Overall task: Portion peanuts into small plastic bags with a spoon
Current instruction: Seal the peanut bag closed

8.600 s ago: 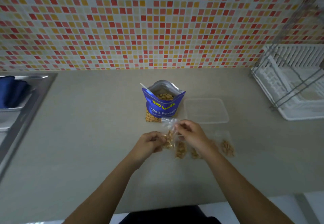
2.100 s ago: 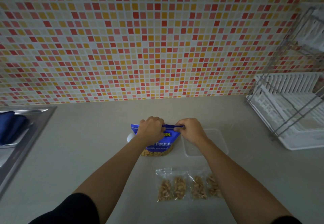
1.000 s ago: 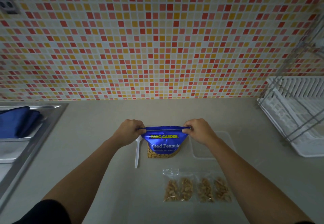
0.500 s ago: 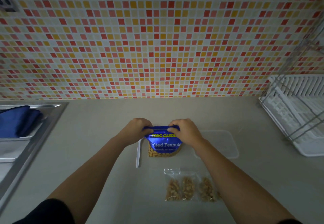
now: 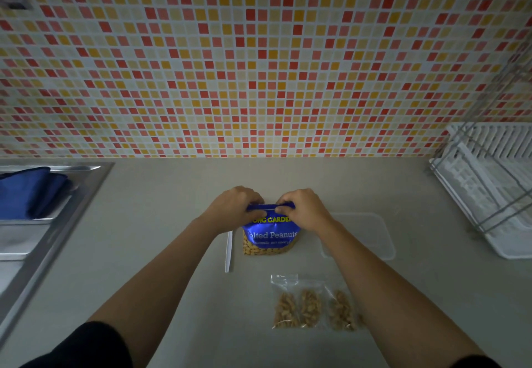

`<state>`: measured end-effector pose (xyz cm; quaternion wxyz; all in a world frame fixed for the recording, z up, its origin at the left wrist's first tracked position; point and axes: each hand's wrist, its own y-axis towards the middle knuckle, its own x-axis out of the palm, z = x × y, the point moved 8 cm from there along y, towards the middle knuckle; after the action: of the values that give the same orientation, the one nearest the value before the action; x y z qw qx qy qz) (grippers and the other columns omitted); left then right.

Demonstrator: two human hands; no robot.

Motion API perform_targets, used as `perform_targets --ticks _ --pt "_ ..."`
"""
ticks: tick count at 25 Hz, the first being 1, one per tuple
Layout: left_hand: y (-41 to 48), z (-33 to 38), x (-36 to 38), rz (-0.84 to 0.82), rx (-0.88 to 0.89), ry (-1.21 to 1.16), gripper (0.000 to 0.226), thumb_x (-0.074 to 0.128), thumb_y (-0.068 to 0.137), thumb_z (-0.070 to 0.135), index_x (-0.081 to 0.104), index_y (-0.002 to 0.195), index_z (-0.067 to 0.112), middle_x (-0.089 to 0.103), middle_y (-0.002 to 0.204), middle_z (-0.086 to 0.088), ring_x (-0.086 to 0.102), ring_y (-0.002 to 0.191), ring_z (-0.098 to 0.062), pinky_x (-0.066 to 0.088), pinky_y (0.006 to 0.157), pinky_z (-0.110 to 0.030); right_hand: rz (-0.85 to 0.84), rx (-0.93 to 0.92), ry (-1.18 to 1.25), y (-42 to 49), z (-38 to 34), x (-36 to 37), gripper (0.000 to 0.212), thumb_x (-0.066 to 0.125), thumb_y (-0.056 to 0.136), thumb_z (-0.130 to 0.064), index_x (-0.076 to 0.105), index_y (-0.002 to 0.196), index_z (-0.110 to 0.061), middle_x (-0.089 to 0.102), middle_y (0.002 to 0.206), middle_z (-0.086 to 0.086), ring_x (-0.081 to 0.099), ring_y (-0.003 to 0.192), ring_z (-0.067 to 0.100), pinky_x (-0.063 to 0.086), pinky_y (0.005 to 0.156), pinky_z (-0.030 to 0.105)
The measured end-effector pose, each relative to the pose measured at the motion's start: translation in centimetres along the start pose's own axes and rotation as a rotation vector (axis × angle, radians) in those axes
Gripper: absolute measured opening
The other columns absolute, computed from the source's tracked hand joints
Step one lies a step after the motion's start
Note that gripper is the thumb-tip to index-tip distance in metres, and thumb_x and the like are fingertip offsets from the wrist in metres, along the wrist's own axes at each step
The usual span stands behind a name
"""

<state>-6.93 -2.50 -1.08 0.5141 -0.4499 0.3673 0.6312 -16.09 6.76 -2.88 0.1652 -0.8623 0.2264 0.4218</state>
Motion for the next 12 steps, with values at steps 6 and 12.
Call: perform_targets --ticks 6,12 --pt "0.8 0.6 0.9 0.026 -0.028 0.105 0.026 0.045 0.093 0.032 0.061 0.103 0.014 0.065 0.104 -0.002 0.056 0.1 -0.021 0.035 0.083 -0.035 0.039 -0.002 0.022 -0.2 -0.1 0.2 0.016 0.062 0.085 -0.022 0.071 0.095 -0.014 0.072 0.095 0.008 0.064 0.089 0.022 0.047 0.07 0.027" --pt "-0.7 -1.7 0.4 -0.007 -0.107 0.139 0.025 0.044 0.093 0.036 0.06 0.106 0.021 0.063 0.108 0.004 0.048 0.106 -0.019 0.033 0.088 -0.04 0.049 -0.012 0.018 -0.3 -0.2 0.3 0.014 0.063 0.084 -0.022 0.071 0.092 -0.015 0.072 0.091 0.008 0.064 0.083 0.021 0.04 0.066 0.023"
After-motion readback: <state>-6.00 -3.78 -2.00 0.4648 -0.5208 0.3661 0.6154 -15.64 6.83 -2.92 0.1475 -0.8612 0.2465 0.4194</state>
